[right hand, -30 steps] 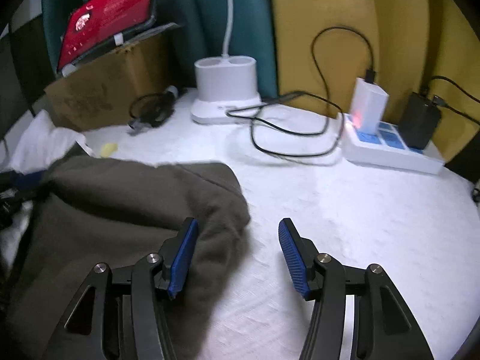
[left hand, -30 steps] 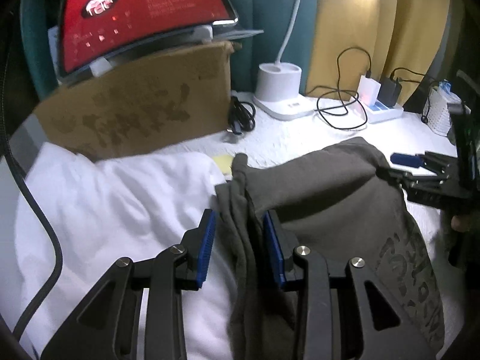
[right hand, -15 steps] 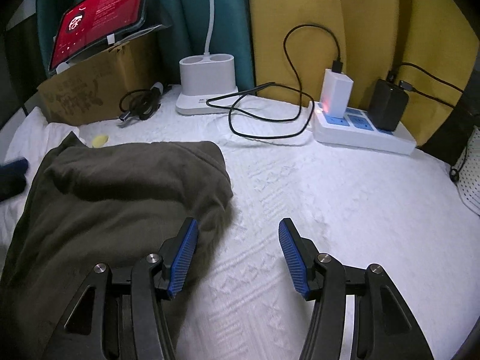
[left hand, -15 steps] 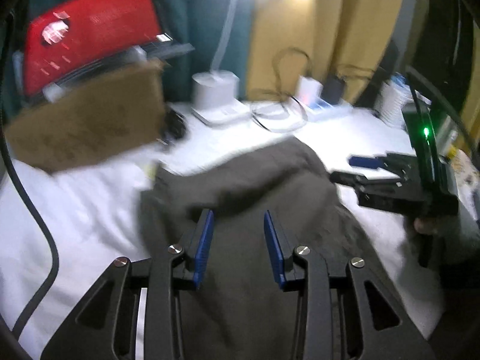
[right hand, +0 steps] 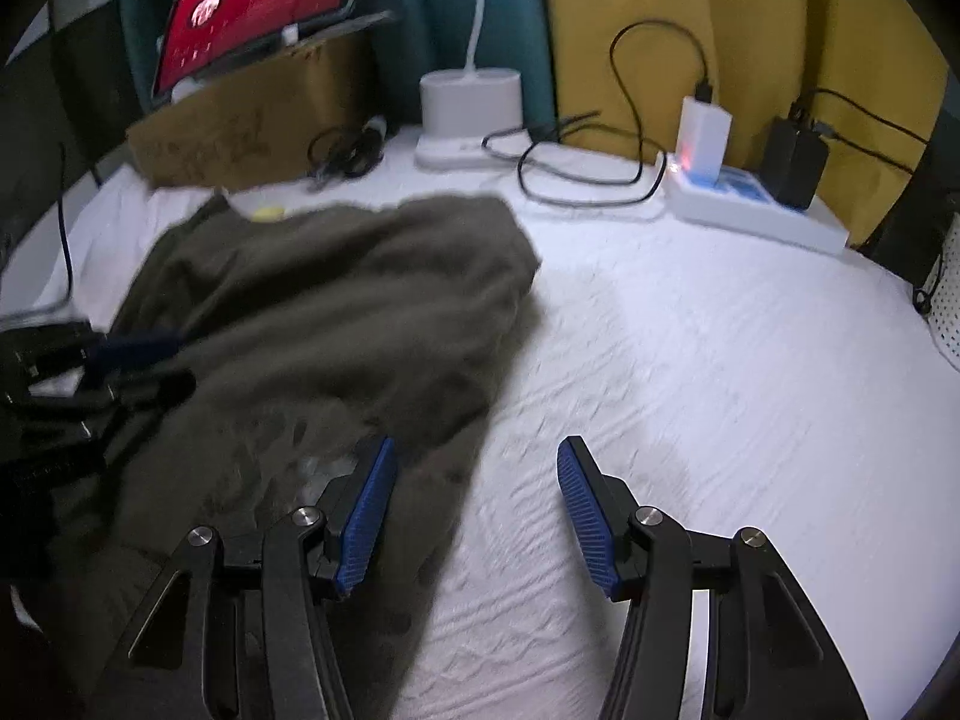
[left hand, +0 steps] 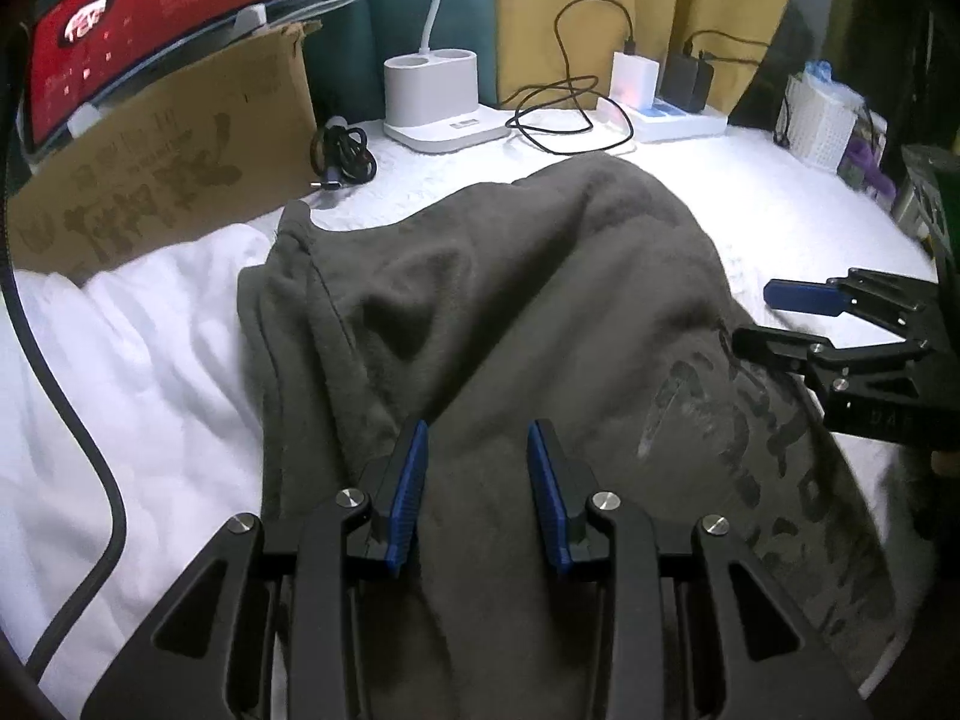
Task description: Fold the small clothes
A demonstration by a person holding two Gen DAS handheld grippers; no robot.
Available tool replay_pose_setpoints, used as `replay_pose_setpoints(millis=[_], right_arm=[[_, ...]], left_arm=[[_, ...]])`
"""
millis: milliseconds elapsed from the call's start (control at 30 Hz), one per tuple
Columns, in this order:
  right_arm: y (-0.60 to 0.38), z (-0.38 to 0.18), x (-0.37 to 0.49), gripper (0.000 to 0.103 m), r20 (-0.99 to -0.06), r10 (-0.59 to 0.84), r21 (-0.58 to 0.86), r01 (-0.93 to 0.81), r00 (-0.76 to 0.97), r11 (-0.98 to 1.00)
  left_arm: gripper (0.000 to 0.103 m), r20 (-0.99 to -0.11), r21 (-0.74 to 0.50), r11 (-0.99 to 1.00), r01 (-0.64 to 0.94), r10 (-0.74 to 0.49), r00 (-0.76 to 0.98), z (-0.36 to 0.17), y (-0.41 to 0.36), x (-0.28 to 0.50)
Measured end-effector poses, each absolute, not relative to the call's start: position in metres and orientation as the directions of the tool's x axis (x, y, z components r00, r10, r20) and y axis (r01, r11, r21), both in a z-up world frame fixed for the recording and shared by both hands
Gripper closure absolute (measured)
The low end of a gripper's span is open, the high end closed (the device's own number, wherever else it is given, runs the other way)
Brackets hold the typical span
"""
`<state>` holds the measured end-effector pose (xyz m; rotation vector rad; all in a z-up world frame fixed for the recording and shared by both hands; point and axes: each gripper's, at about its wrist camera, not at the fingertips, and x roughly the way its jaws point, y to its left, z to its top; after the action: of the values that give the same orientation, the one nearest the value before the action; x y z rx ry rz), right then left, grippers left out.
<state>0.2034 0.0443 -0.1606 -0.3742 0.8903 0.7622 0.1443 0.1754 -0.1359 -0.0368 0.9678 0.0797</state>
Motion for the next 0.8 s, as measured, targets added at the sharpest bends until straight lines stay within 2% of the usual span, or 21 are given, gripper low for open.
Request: replay_pose_setpoints(millis=[67, 233, 400, 633, 800], right_arm=[[0.040, -0.163, 0.202, 0.045, -0.808, 0.435, 0.017, -0.722, 0.397, 0.692], [0.029, -0.162, 0.198, 0.045, -0.805, 0.426, 0.009, -0.711, 0.412, 0.703], [0.019, -0.152, 0.185, 0.045, -0.797, 0.452, 0.039, -0.713, 0.400, 0.700], [0.015, -0.151, 0.160, 0.045, -0.799, 0.465, 0.041, -0.738, 0.380, 0.673], [0.006, -0.161, 0.151, 0.045, -0.810, 0.456, 0.049, -0.734, 0.367, 0.678]], left_arm=[[0.068, -0.818, 0.031, 0.995, -0.097, 0.081, 0.569, -0.133, 0.173, 0.141], [0.068, -0.795, 0.007, 0.994, -0.109, 0.072, 0.603, -0.123, 0.173, 0.128], [0.068, -0.766, 0.051, 0.995, -0.088, 0.096, 0.636, -0.113, 0.154, 0.110], [0.068, -0.796, 0.030, 0.996, -0.087, 0.076, 0.600, -0.126, 0.140, 0.096], [0.068, -0.806, 0.059, 0.992, -0.115, 0.115, 0.581, -0.138, 0.141, 0.083]])
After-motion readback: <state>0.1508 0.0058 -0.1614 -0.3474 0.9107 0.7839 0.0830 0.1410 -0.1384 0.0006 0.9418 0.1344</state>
